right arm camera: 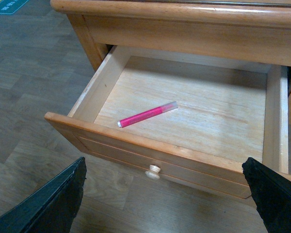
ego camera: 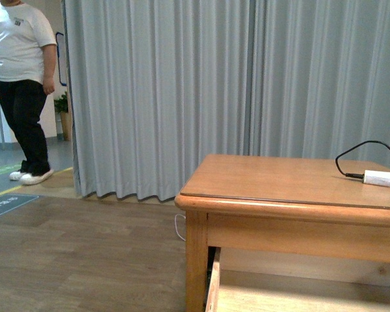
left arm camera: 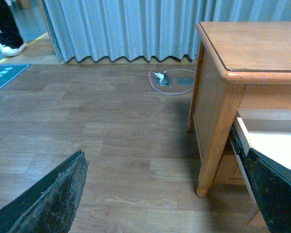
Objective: Place pink marker in drawer with both arms
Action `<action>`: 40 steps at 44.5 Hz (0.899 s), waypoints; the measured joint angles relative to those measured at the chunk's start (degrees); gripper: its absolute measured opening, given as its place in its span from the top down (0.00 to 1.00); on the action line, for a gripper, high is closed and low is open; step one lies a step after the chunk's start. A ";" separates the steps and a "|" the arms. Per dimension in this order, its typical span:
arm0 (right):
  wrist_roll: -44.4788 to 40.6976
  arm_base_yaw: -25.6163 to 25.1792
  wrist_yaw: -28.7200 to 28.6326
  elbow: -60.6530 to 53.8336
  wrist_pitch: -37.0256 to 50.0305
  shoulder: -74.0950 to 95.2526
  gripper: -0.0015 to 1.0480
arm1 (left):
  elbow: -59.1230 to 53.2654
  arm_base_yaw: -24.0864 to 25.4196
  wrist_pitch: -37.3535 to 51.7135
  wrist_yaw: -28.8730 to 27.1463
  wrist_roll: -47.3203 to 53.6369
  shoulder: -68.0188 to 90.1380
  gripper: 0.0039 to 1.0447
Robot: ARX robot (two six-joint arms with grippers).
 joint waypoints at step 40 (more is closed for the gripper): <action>0.00 0.00 0.04 0.00 0.00 0.00 0.08 | -17.68 16.09 3.37 13.92 -1.66 -18.16 0.96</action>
